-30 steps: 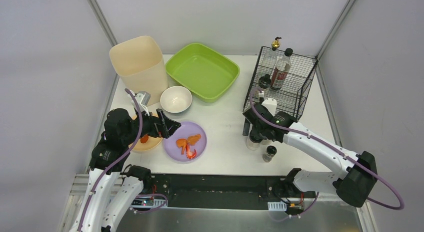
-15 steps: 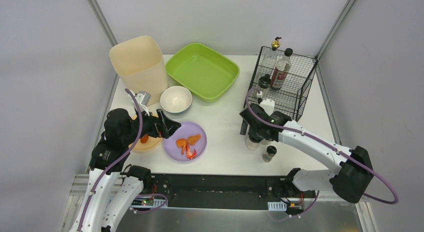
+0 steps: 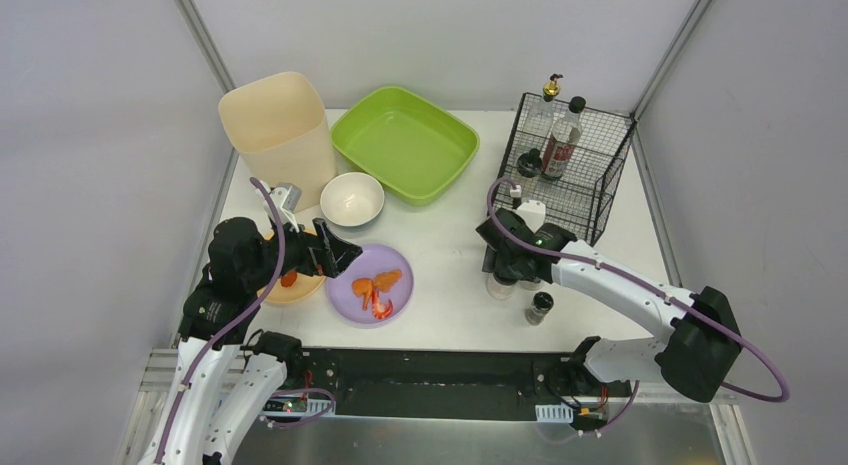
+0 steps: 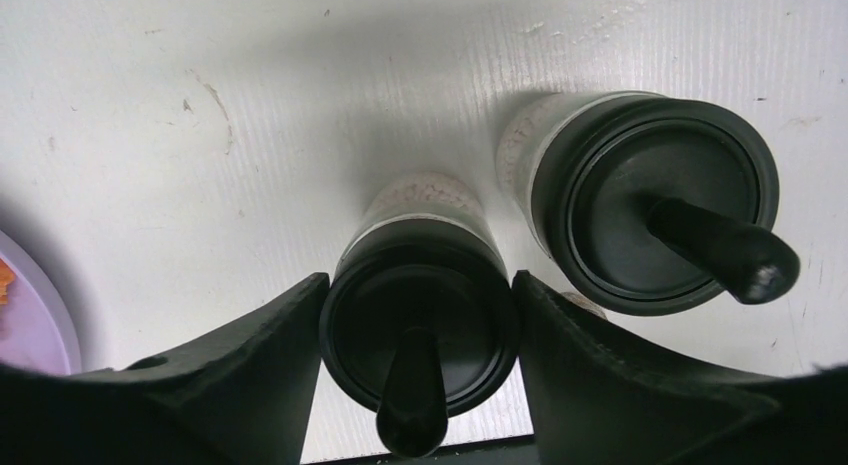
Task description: Clear the kitchen counter
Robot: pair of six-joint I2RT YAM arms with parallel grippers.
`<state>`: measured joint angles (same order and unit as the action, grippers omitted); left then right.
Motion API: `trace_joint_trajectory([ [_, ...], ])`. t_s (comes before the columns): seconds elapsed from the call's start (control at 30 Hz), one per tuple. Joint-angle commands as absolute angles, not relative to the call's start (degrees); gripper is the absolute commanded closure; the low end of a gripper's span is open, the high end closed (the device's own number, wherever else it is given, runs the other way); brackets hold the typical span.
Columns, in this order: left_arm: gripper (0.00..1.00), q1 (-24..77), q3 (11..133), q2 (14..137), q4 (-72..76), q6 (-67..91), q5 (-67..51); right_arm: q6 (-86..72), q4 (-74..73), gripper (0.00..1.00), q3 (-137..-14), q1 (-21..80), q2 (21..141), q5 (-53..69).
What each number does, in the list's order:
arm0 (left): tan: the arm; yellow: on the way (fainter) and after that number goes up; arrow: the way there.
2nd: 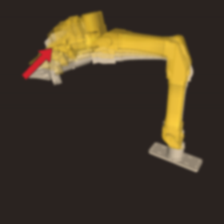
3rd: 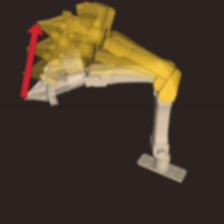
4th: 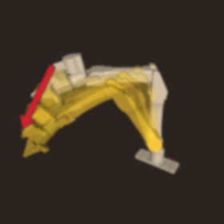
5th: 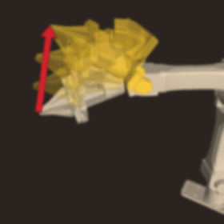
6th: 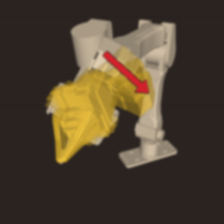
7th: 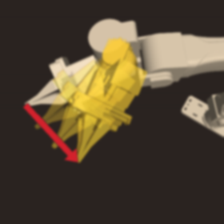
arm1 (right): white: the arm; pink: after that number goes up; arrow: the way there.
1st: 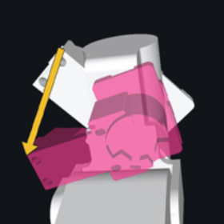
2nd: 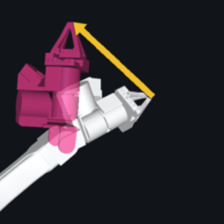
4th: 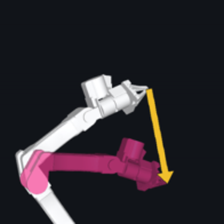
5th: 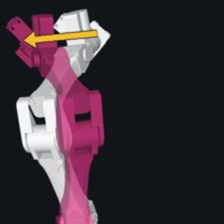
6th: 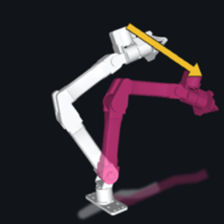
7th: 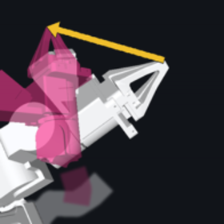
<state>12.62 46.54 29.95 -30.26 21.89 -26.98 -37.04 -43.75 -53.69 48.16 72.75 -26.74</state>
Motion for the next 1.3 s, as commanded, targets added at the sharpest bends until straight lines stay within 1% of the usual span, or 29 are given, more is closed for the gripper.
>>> trace_joint_trajectory([
  [0.0, 0.0, 12.0, 46.6, 29.4, -28.4, 21.9, -28.4, -37.7, -42.2, 0.35, -53.5, 48.4, 72.4, -26.6],
  [0.1, 0.0, 12.0, 46.7, 29.6, -28.4, 22.0, -28.4, -37.6, -42.1, 0.45, -53.9, 48.7, 72.6, -26.0],
  [0.3, 0.0, 12.0, 46.6, 29.7, -28.4, 22.0, -28.4, -37.1, -42.1, 0.71, -56.6, 49.8, 72.6, -25.6],
  [0.43, 0.0, 12.0, 46.7, 29.8, -28.4, 22.0, -28.5, -36.2, -42.9, 0.8, -60.4, 50.0, 71.9, -25.2],
  [0.57, 0.0, 12.0, 46.6, 29.8, -28.4, 22.0, -28.6, -34.8, -44.2, 0.83, -65.7, 49.9, 71.8, -25.4],
  [0.87, 0.0, 12.0, 46.6, 29.9, -28.4, 22.0, -28.6, -30.0, -48.8, 0.83, -79.3, 49.0, 74.2, -30.3],
  [1.0, 0.0, 12.0, 46.7, 29.8, -28.4, 22.0, -28.6, -27.5, -49.7, 0.83, -84.4, 45.0, 75.1, -29.2],
  [1.27, 0.0, 12.0, 46.6, 29.7, -28.4, 22.0, -28.6, -24.4, -50.0, 0.83, -90.9, 32.8, 76.6, -26.7],
])
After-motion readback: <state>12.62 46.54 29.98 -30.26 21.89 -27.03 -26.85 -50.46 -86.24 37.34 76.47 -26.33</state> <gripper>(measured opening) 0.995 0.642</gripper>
